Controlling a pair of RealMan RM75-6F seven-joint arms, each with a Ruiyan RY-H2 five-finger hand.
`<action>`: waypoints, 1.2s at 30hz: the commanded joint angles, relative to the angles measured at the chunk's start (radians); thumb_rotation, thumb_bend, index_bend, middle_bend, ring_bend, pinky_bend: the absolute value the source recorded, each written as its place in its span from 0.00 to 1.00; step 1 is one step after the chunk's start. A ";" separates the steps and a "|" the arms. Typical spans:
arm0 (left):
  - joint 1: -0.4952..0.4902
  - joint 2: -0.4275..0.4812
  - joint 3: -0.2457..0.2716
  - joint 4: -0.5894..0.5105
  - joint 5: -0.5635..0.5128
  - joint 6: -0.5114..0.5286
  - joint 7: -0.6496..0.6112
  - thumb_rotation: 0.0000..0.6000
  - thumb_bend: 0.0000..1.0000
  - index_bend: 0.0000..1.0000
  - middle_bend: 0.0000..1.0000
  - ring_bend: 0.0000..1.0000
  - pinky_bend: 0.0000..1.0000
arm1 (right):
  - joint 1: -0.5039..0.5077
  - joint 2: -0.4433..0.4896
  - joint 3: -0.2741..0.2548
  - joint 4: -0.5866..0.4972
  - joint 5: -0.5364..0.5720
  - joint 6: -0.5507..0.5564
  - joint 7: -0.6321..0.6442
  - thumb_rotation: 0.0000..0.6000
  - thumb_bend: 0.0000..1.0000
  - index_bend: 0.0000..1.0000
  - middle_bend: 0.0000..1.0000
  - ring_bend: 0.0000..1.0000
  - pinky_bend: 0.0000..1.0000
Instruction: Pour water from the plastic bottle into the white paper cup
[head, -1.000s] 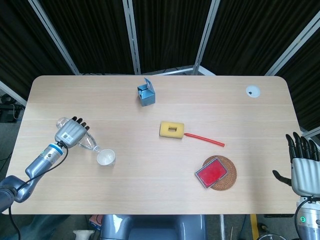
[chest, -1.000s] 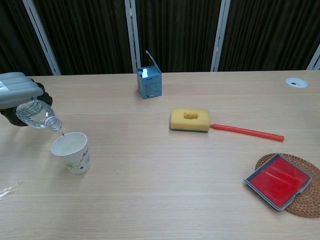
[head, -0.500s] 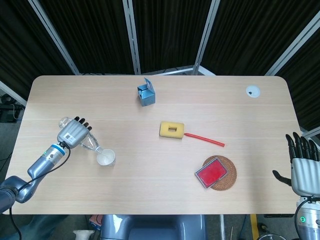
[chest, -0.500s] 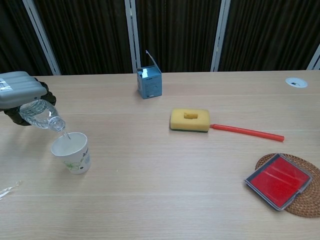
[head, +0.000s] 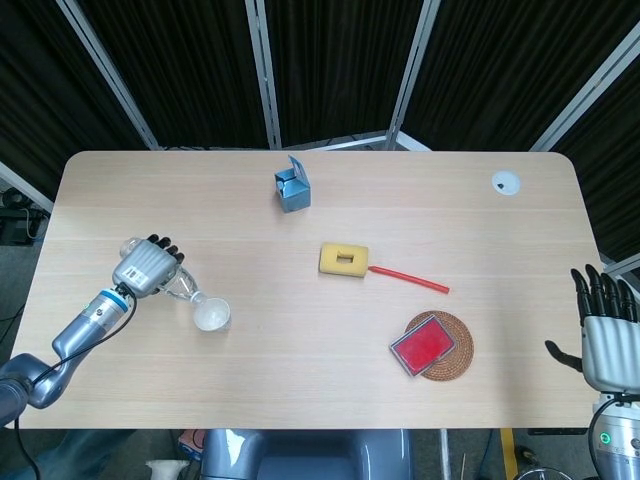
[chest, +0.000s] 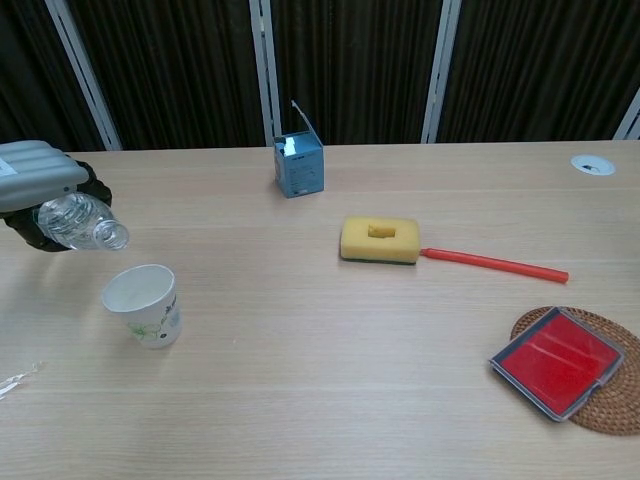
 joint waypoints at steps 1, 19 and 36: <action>0.008 0.016 0.018 0.003 0.030 0.034 -0.077 1.00 0.54 0.62 0.42 0.29 0.35 | 0.001 -0.003 -0.001 0.000 -0.001 0.000 -0.004 1.00 0.00 0.00 0.00 0.00 0.00; 0.011 0.044 -0.180 -0.195 -0.176 0.026 -0.780 1.00 0.53 0.65 0.43 0.29 0.35 | 0.004 -0.011 -0.004 0.005 0.003 -0.007 -0.017 1.00 0.00 0.00 0.00 0.00 0.00; 0.001 -0.116 -0.215 -0.079 -0.233 -0.092 -1.062 1.00 0.52 0.65 0.43 0.29 0.35 | 0.013 -0.014 0.005 0.021 0.028 -0.026 -0.017 1.00 0.00 0.00 0.00 0.00 0.00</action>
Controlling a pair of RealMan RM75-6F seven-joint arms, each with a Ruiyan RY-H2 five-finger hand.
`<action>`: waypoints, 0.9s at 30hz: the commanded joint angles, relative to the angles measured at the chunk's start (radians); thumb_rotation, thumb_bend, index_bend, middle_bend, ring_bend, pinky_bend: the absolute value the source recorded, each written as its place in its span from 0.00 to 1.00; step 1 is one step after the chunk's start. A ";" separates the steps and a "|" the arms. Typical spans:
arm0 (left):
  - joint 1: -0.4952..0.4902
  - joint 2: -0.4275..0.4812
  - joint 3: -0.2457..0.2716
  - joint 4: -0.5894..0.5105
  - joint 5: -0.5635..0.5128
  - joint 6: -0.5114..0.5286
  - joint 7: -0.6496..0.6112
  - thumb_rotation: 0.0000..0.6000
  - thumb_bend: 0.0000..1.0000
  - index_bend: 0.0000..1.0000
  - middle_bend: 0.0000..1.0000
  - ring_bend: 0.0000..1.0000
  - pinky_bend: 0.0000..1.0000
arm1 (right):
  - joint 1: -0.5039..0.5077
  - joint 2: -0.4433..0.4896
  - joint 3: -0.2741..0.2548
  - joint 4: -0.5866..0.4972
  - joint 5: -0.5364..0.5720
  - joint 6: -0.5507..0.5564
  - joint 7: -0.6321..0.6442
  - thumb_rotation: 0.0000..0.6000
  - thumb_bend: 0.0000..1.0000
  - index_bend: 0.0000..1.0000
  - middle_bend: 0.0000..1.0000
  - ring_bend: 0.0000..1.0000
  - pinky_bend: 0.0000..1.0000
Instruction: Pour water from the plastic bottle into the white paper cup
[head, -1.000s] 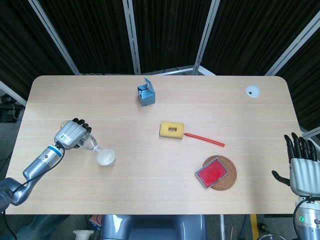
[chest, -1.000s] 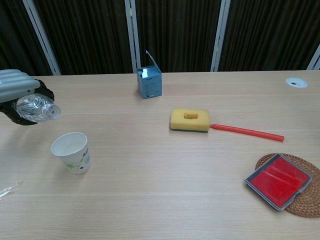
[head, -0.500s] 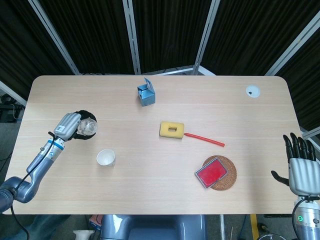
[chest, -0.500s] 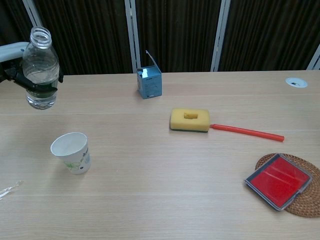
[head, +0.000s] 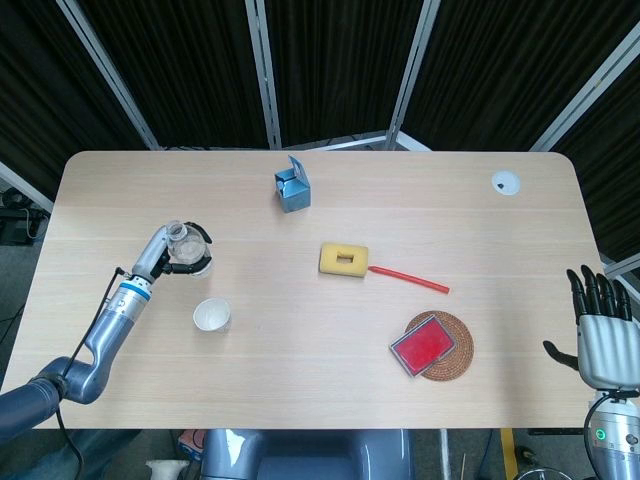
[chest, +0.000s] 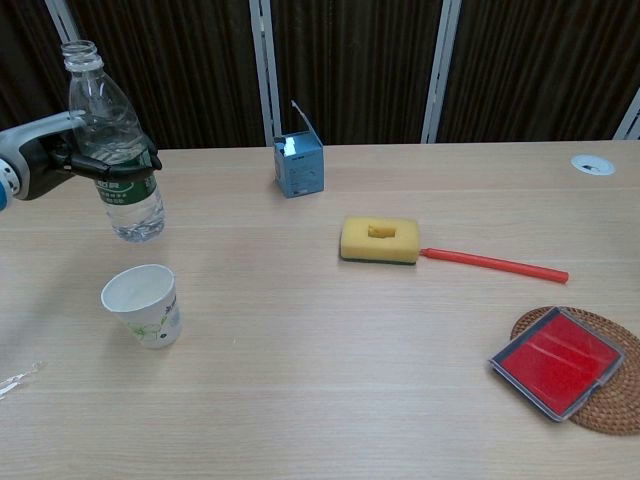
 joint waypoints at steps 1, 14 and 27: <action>-0.006 -0.041 -0.002 0.053 0.000 -0.028 -0.046 1.00 0.52 0.65 0.43 0.29 0.35 | 0.002 -0.001 0.002 0.004 0.006 -0.004 -0.001 1.00 0.00 0.00 0.00 0.00 0.00; -0.015 -0.148 -0.001 0.246 0.015 -0.073 -0.170 1.00 0.50 0.65 0.42 0.29 0.34 | 0.012 -0.010 0.006 0.020 0.030 -0.023 -0.008 1.00 0.00 0.00 0.00 0.00 0.00; 0.004 -0.222 0.024 0.343 0.044 -0.060 -0.232 1.00 0.28 0.60 0.39 0.26 0.33 | 0.013 -0.009 0.004 0.019 0.034 -0.027 -0.005 1.00 0.00 0.00 0.00 0.00 0.00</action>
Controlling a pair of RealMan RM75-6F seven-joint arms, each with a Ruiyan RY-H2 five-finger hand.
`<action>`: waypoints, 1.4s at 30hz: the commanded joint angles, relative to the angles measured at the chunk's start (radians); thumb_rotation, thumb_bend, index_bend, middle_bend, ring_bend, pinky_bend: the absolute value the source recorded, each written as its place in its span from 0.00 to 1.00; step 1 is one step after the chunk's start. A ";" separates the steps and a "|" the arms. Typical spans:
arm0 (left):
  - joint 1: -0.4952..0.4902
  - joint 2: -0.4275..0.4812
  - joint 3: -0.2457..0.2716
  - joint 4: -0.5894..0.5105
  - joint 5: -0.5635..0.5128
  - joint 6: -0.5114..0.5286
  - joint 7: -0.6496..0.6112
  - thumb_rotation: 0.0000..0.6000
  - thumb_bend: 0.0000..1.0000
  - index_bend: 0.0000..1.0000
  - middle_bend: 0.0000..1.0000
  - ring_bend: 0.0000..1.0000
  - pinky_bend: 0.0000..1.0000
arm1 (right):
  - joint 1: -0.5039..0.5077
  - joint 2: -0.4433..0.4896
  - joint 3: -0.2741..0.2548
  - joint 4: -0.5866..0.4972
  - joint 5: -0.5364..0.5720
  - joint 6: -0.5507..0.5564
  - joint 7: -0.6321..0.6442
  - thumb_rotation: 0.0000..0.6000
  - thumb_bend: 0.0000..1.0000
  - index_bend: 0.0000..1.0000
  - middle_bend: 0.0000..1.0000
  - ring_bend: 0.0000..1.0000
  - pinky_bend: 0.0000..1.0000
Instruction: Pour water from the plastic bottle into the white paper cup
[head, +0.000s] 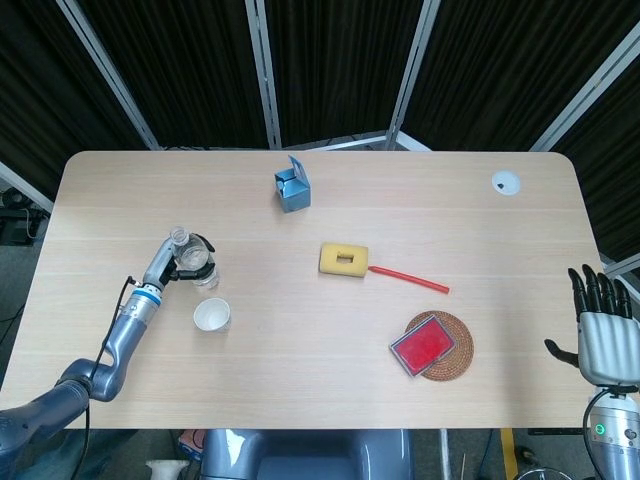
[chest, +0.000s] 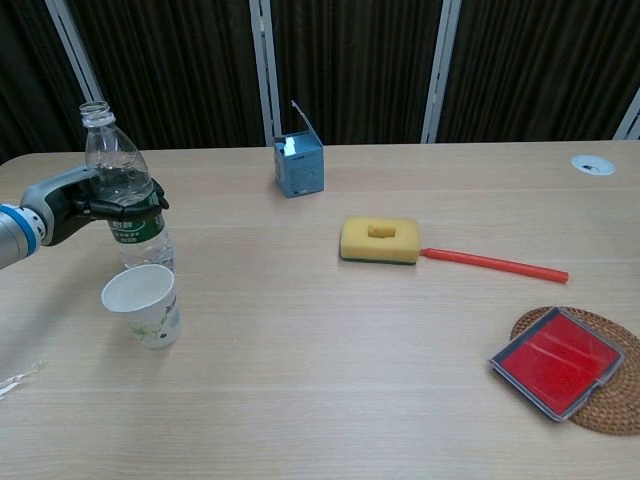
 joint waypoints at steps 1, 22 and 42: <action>0.007 -0.016 0.005 0.021 0.004 0.004 -0.014 1.00 0.26 0.59 0.38 0.26 0.33 | 0.001 0.000 -0.001 0.000 0.001 -0.002 0.001 1.00 0.00 0.00 0.00 0.00 0.00; 0.043 -0.050 0.050 0.087 0.061 0.071 -0.058 1.00 0.00 0.05 0.01 0.00 0.03 | 0.000 0.006 -0.003 -0.005 -0.008 0.007 0.007 1.00 0.00 0.00 0.00 0.00 0.00; 0.116 0.318 0.130 -0.344 0.136 0.181 0.125 1.00 0.00 0.00 0.00 0.00 0.00 | -0.017 0.036 -0.024 -0.054 -0.072 0.036 0.047 1.00 0.00 0.00 0.00 0.00 0.00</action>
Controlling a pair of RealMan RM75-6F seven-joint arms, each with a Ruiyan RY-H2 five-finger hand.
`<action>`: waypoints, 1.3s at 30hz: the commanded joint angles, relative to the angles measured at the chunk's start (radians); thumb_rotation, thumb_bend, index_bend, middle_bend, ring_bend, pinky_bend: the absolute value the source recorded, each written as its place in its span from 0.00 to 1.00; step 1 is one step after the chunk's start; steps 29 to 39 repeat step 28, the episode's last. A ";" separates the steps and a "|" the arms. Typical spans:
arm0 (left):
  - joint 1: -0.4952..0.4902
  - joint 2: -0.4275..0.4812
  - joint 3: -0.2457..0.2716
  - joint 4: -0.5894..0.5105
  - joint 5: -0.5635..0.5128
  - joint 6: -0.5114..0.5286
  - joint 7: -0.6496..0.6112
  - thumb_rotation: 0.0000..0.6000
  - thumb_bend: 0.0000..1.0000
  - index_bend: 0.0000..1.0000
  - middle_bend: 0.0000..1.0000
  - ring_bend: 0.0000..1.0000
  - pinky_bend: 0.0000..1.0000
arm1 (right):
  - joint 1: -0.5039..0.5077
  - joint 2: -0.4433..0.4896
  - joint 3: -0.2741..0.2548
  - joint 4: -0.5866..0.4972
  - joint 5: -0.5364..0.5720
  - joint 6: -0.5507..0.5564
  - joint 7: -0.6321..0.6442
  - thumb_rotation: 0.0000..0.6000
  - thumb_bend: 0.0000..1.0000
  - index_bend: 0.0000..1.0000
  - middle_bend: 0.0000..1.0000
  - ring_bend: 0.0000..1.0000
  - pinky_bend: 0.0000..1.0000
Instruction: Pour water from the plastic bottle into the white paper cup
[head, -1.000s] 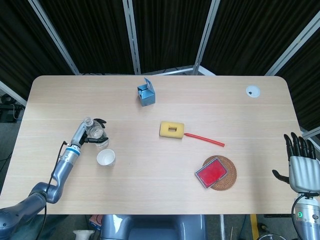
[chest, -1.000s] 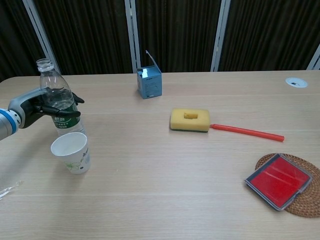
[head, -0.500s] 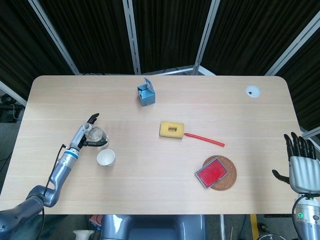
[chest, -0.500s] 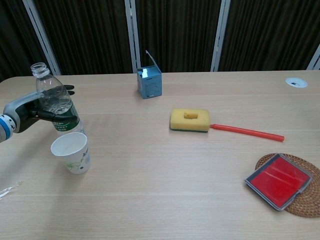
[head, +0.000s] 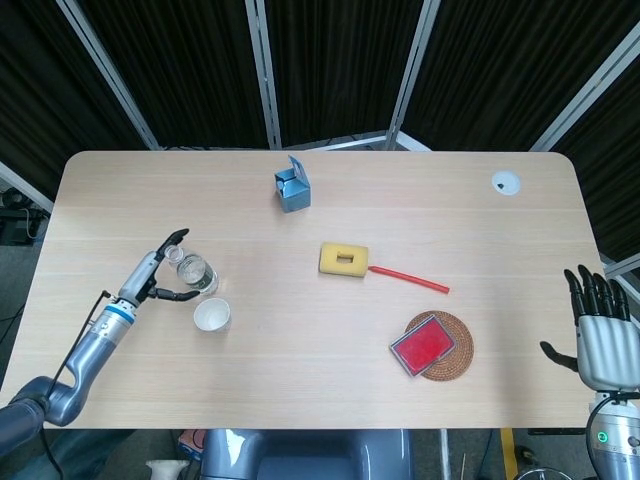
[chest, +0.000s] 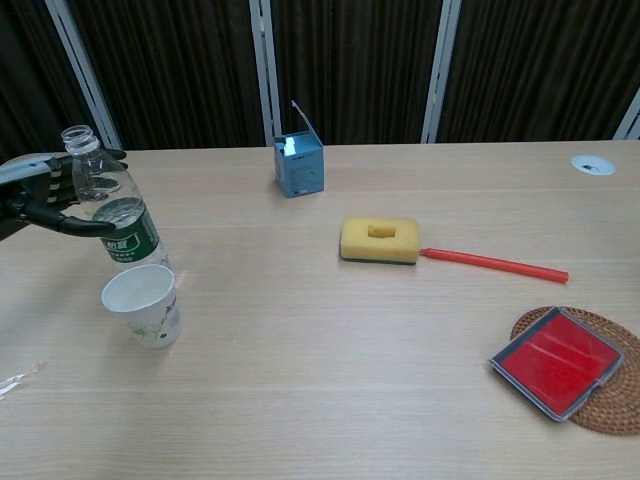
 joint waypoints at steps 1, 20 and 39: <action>0.029 0.129 0.029 -0.132 0.017 0.031 0.092 1.00 0.00 0.00 0.00 0.00 0.00 | -0.003 0.006 -0.006 -0.011 -0.013 0.004 0.006 1.00 0.00 0.00 0.00 0.00 0.00; 0.337 0.363 -0.004 -0.542 -0.156 0.512 1.115 1.00 0.00 0.00 0.00 0.00 0.00 | -0.023 0.054 -0.033 -0.061 -0.105 0.030 0.075 1.00 0.00 0.00 0.00 0.00 0.00; 0.394 0.373 0.018 -0.683 -0.152 0.585 1.418 1.00 0.00 0.00 0.00 0.00 0.00 | -0.027 0.065 -0.033 -0.060 -0.119 0.036 0.098 1.00 0.00 0.00 0.00 0.00 0.00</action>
